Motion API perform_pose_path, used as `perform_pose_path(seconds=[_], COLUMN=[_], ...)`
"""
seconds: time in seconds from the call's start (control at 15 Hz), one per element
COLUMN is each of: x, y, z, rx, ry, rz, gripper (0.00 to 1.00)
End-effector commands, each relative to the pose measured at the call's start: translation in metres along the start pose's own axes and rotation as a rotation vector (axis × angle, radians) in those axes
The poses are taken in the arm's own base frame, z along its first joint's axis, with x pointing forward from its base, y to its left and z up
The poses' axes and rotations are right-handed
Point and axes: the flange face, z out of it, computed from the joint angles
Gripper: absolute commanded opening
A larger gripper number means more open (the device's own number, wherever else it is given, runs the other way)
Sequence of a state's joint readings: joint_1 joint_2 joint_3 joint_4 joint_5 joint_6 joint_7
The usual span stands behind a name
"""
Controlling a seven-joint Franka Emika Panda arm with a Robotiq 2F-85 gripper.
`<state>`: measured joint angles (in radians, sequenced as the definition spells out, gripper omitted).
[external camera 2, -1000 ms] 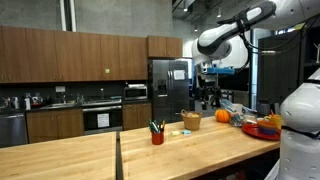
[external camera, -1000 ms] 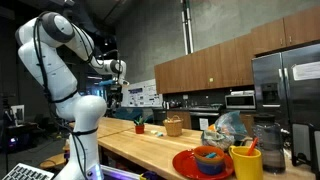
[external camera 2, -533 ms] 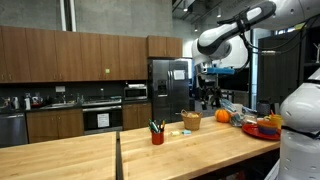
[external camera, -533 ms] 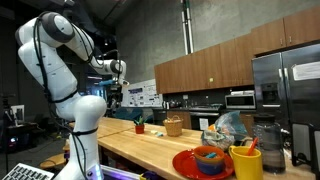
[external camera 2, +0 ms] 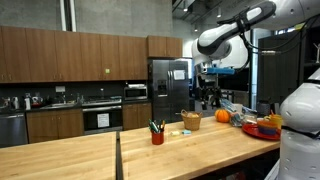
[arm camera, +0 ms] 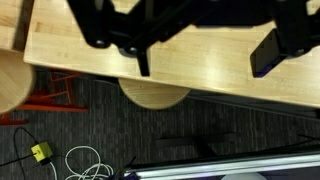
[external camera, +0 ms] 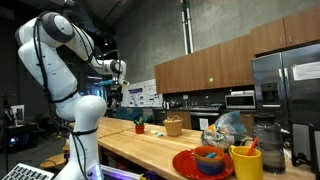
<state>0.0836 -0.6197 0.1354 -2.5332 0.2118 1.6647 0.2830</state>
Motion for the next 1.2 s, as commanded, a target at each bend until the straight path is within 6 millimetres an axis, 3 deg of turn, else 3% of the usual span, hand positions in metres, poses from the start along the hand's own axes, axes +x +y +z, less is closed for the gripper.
perform_pose_path(seconds=[0.0, 0.47, 0.87, 1.13], x=[0.0, 0.005, 0.042, 0.078], y=[0.0, -0.002, -0.024, -0.044], z=[0.0, 0.006, 0.017, 0.023], rx=[0.0, 0.028, 0.157, 0.161], ry=[0.0, 0.012, 0.158, 0.227], rz=[0.0, -0.017, -0.051, -0.135], gripper=[1.0, 1.0, 1.0, 1.0])
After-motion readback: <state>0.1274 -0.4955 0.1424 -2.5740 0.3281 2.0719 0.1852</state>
